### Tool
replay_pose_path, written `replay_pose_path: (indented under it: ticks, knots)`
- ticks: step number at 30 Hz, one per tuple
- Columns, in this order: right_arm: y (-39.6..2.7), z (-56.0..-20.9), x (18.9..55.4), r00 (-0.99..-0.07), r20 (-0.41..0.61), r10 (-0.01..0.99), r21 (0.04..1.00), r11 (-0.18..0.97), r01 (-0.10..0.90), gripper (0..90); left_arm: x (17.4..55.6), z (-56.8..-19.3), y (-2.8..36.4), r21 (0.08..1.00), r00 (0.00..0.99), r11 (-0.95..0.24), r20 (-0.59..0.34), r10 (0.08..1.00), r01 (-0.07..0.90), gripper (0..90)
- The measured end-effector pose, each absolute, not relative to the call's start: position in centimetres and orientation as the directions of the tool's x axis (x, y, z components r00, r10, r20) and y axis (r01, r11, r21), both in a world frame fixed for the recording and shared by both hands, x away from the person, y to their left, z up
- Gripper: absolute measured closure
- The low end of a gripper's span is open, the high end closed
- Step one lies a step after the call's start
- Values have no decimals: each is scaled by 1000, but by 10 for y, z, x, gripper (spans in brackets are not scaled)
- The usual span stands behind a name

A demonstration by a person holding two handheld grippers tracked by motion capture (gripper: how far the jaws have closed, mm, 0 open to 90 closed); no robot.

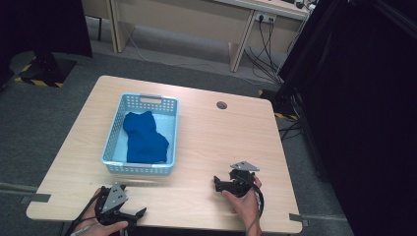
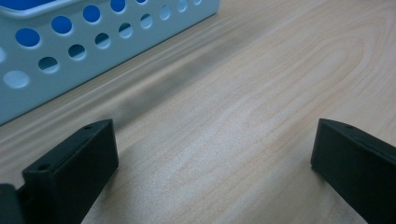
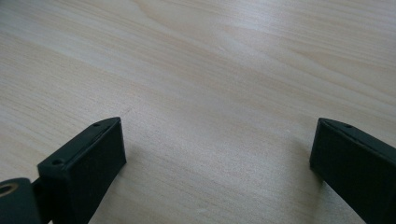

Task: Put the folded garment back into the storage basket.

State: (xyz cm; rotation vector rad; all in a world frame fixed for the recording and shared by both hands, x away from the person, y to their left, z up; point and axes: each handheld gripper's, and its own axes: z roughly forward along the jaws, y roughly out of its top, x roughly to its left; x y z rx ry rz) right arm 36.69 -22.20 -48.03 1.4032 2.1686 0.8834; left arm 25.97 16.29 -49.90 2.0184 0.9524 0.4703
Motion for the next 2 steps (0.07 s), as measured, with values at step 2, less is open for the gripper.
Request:
replay_pose_path:
  ticks: [2]
  knots:
    - [-222,-480,367,-410,1,912,698,293,653,38,260,-499,163,813,642,-364,-15,767,454,0]
